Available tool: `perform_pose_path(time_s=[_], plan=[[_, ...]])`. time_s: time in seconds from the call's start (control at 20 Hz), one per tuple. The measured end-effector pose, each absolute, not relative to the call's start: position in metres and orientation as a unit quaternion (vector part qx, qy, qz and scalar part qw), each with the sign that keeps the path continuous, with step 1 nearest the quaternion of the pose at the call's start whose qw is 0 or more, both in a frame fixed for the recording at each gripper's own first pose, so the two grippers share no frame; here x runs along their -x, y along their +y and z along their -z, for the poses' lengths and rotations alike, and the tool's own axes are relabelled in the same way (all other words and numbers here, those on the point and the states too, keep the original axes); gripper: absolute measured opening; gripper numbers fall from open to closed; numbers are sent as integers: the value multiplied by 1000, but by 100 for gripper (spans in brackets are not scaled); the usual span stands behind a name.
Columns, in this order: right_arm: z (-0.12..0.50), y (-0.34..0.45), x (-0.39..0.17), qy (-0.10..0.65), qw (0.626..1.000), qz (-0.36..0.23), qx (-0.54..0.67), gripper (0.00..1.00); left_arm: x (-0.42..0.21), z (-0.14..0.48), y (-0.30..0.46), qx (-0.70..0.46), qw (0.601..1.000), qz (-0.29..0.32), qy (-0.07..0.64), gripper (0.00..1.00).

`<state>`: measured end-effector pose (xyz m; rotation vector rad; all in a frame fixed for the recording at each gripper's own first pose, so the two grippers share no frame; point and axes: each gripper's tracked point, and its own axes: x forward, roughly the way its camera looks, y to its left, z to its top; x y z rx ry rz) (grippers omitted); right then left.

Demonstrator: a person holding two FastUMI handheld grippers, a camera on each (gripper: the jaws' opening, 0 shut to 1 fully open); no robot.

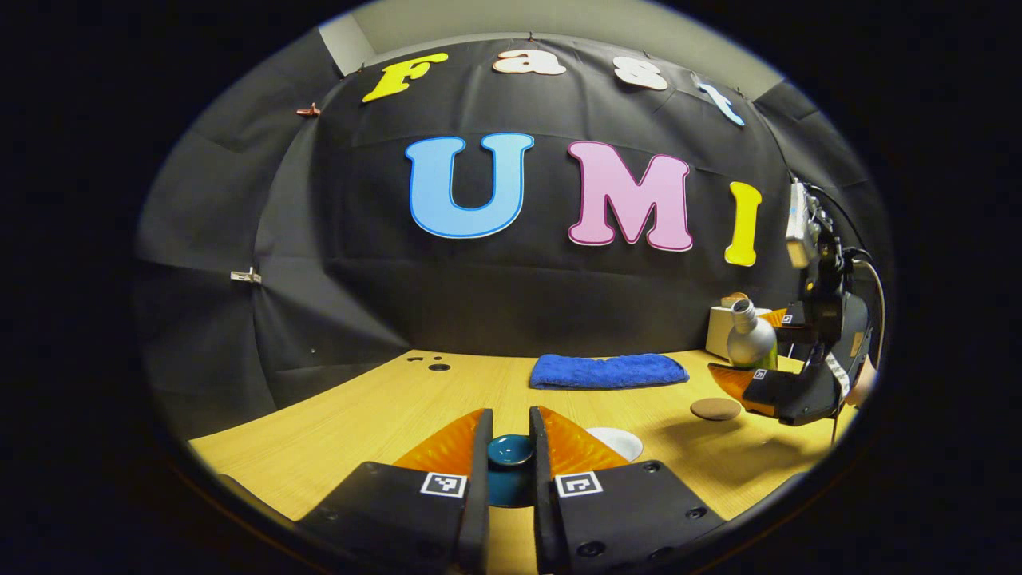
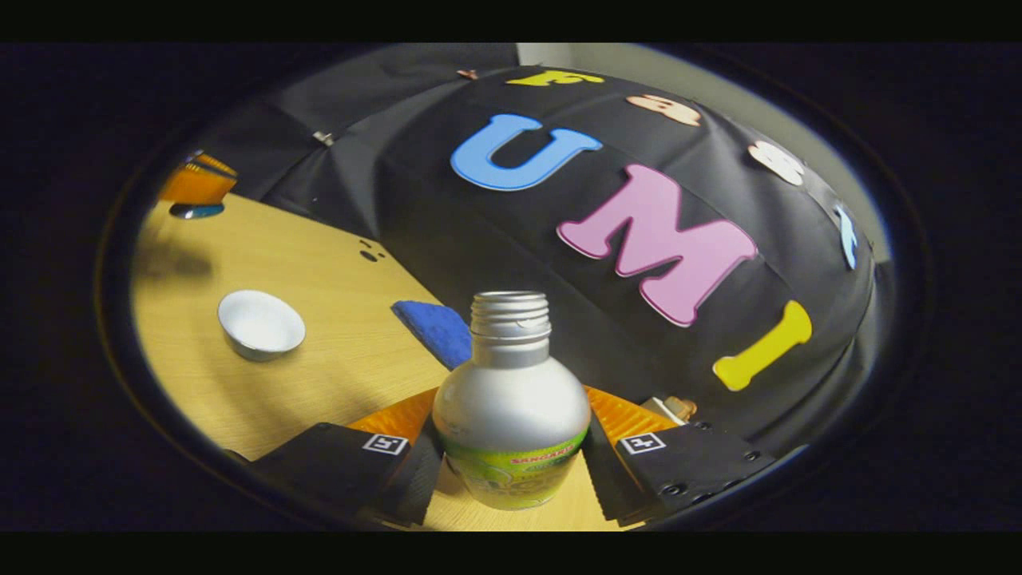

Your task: Open the teacup lid with one hand, grasp the water bottle and pour water into the teacup with the other hand; after pouring, place the water bottle on the coaster and then close the teacup lid.

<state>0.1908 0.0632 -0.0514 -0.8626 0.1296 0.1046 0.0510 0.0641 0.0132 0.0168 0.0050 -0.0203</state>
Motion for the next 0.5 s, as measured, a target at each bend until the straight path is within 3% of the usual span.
perform_pose_path(time_s=[0.5], plan=[[86,118,-204,24,802,-111,587,80,-39,-13,103,-16,1000,-6,-2,27]])
